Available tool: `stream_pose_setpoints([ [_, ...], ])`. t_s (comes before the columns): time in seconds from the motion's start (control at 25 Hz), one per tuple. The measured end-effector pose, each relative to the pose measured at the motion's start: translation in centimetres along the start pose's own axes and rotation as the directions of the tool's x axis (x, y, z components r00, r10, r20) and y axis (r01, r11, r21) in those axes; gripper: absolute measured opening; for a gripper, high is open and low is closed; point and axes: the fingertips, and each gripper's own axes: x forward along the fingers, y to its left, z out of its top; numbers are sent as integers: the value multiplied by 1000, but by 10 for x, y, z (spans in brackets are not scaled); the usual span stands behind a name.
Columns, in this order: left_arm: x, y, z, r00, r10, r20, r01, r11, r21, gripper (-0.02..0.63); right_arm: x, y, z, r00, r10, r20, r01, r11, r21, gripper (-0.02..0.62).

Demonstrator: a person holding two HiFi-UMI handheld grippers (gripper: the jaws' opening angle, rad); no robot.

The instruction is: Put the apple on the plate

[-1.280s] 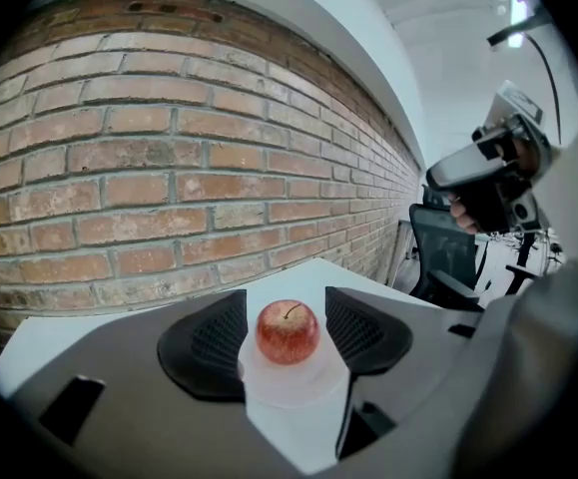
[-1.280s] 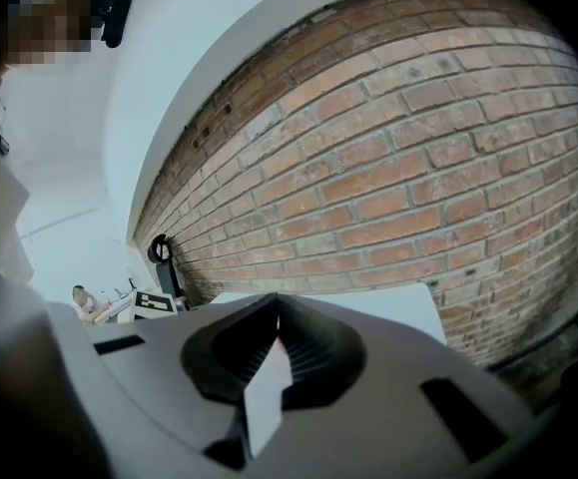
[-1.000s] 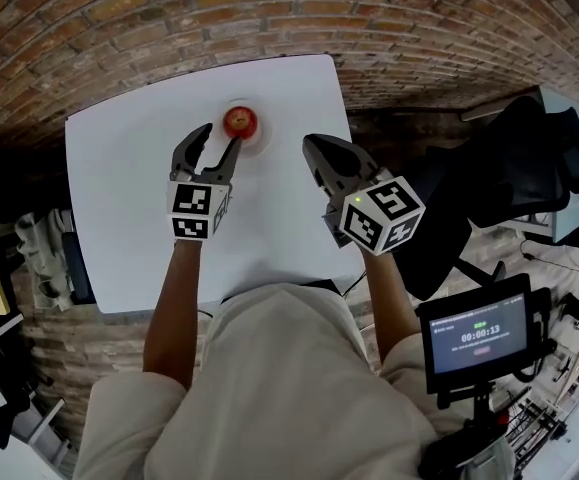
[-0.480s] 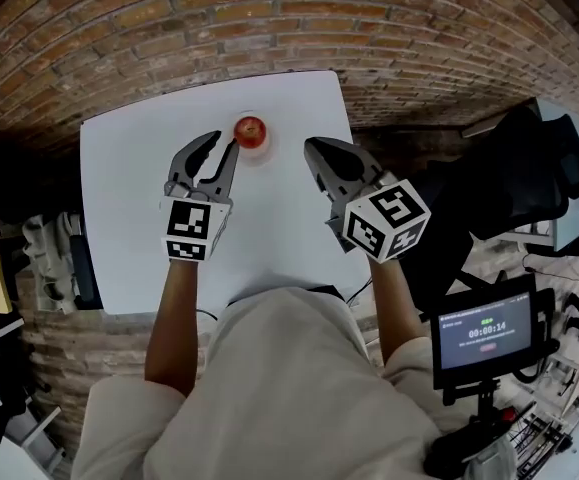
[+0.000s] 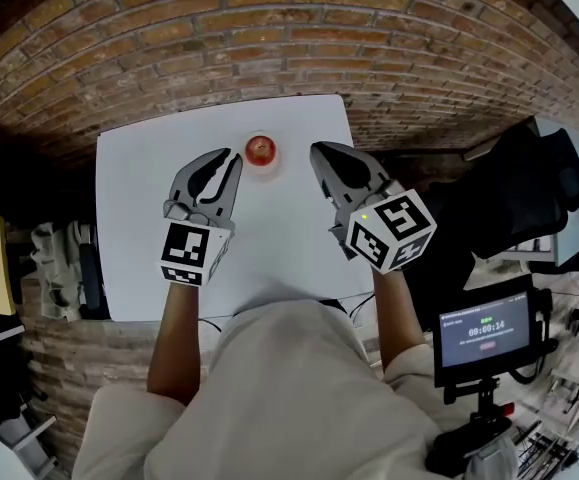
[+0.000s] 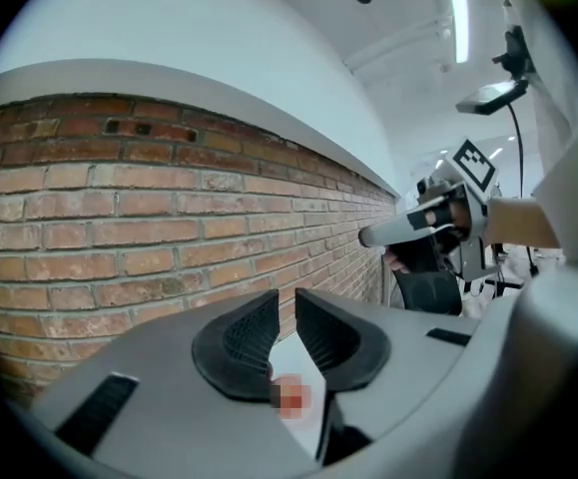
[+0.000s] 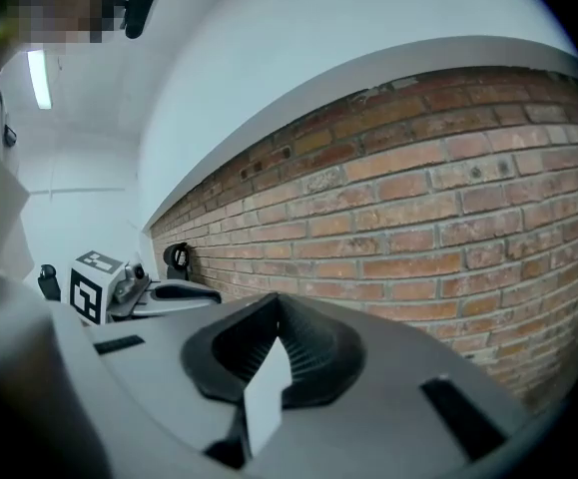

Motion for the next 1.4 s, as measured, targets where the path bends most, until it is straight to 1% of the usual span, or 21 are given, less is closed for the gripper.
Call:
stream_pose_setpoints([
  [0.12,-10,1,12,1000,5,12,-5,1000,12,58,-2,7,11,1000,8,8,-7,999,-31,5],
  [0.28,-22,5,34,997,28,73,-31,999,35,58,-5,19,28,999,20,37,-18,998,-63,5],
  [0.44,-33,8,53,994,53,98,-60,996,70,12,-10,28,41,998,30,62,-25,996,-89,5],
  [0.52,-37,10,62,992,66,112,-75,994,81,8,-13,29,48,997,31,78,-23,995,-100,5],
  [0.8,-53,13,92,982,76,173,-90,993,72,8,-21,37,67,992,24,126,-10,994,-111,4],
  [1.04,-55,7,96,980,58,191,-75,994,80,8,-24,37,72,992,2,123,13,993,-117,3],
  [1.28,-54,-3,97,979,45,198,-58,996,63,8,-28,35,76,991,-21,136,38,992,-123,3],
  [1.4,-54,-4,97,979,49,199,-58,997,41,8,-28,36,75,991,-27,132,45,989,-138,3],
])
